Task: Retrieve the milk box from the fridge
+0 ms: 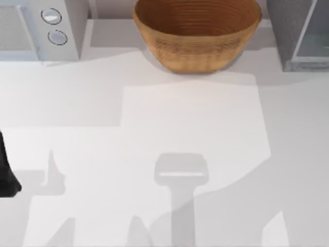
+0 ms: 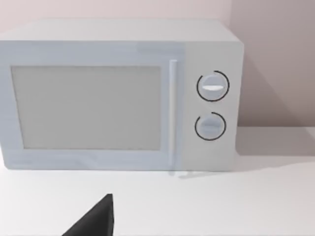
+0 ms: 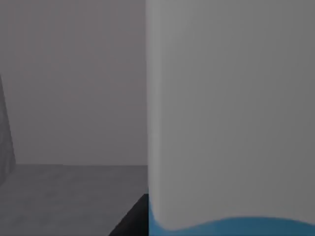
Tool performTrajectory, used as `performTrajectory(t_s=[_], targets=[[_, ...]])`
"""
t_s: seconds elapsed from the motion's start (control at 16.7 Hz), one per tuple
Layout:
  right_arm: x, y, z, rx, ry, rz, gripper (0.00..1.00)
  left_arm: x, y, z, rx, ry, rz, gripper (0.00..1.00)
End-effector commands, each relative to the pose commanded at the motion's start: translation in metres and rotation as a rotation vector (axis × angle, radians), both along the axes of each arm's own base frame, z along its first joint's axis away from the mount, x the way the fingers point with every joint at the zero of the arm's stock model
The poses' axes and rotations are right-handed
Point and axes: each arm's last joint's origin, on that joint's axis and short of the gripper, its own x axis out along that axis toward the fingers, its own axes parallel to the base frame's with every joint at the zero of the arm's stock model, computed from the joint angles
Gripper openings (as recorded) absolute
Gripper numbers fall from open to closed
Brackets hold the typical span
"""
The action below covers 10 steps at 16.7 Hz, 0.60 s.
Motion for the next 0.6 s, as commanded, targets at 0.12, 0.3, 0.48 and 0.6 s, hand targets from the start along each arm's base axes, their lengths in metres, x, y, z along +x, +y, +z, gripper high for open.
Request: performTrajectory(t_s=[0.12, 0.3, 0.48, 0.6], targets=[[0.000, -0.002, 0.001, 0.001, -0.001, -0.003, 0.00, 0.000, 0.000, 0.000, 0.000, 0.000, 0.000, 1.00], [0.000, -0.001, 0.016, -0.002, -0.008, 0.000, 0.00, 0.000, 0.000, 0.000, 0.000, 0.000, 0.000, 1.00], [0.000, -0.001, 0.033, 0.003, 0.012, -0.002, 0.00, 0.000, 0.000, 0.000, 0.000, 0.000, 0.000, 1.00], [0.000, -0.001, 0.048, 0.002, 0.003, -0.003, 0.00, 0.000, 0.000, 0.000, 0.000, 0.000, 0.000, 1.00]])
